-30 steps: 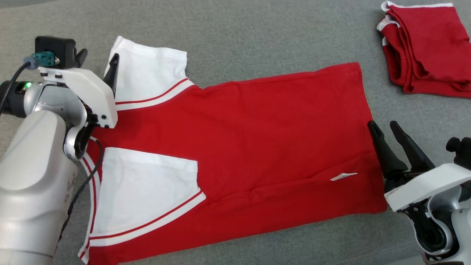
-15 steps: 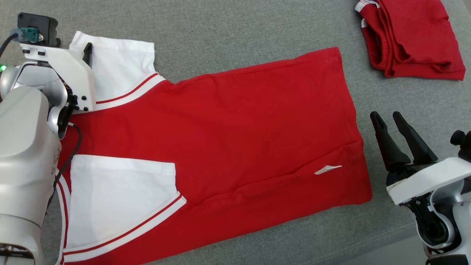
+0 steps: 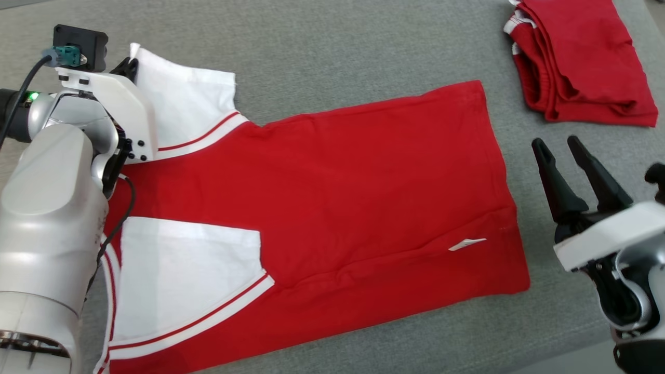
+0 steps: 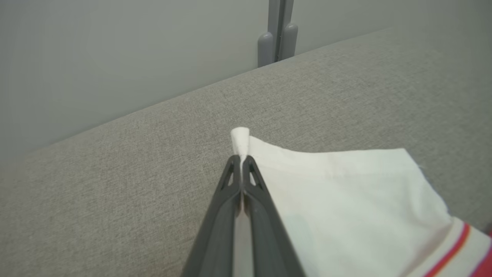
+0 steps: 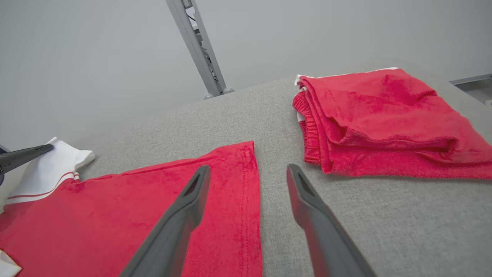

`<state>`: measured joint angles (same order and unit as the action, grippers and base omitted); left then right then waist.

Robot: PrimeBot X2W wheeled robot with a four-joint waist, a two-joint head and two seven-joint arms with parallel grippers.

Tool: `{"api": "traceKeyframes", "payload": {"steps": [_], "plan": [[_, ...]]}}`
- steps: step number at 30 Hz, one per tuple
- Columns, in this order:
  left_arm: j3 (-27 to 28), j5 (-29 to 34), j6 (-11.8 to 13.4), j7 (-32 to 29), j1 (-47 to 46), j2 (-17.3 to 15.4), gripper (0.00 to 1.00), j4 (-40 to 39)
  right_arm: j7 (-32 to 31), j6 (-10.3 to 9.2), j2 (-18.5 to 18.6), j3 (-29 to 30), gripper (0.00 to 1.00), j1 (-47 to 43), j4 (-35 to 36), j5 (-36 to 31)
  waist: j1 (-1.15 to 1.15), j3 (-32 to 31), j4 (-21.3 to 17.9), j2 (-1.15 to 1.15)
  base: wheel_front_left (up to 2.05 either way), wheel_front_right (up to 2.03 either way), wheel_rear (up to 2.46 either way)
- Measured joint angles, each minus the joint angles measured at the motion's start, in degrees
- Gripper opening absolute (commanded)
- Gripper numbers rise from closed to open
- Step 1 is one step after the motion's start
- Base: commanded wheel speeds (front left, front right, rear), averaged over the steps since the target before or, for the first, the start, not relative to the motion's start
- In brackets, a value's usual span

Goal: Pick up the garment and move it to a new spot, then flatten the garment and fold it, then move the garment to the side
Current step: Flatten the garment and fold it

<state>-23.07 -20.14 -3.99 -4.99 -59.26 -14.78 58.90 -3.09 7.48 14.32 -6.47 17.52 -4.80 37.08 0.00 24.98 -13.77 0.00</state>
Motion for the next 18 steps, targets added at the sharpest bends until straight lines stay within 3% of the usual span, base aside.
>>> {"api": "traceKeyframes", "payload": {"steps": [7, 11, 18], "plan": [[-0.1, -1.6, -1.6, 6.2, 0.0, 1.9, 0.00, -2.0, -5.3, 0.01, 4.4, -4.3, 1.00, 9.0, -6.1, -4.7, 0.00, -1.5, 3.3, 0.00, 0.00, 0.00, 0.00], [-0.5, -2.7, -2.3, 8.1, 0.4, 3.0, 0.00, -3.9, -8.9, 0.00, 7.1, -6.9, 1.00, 16.4, -14.9, -5.8, 0.00, -1.8, 6.2, 0.00, 0.00, 0.00, 0.00], [-0.9, -3.9, -2.6, 9.3, 1.2, 3.6, 0.00, -6.7, -11.9, 0.01, 8.3, -11.0, 1.00, 24.4, -27.1, -6.1, 0.00, -0.5, 9.1, 0.00, 0.00, 0.00, 0.00]]}}
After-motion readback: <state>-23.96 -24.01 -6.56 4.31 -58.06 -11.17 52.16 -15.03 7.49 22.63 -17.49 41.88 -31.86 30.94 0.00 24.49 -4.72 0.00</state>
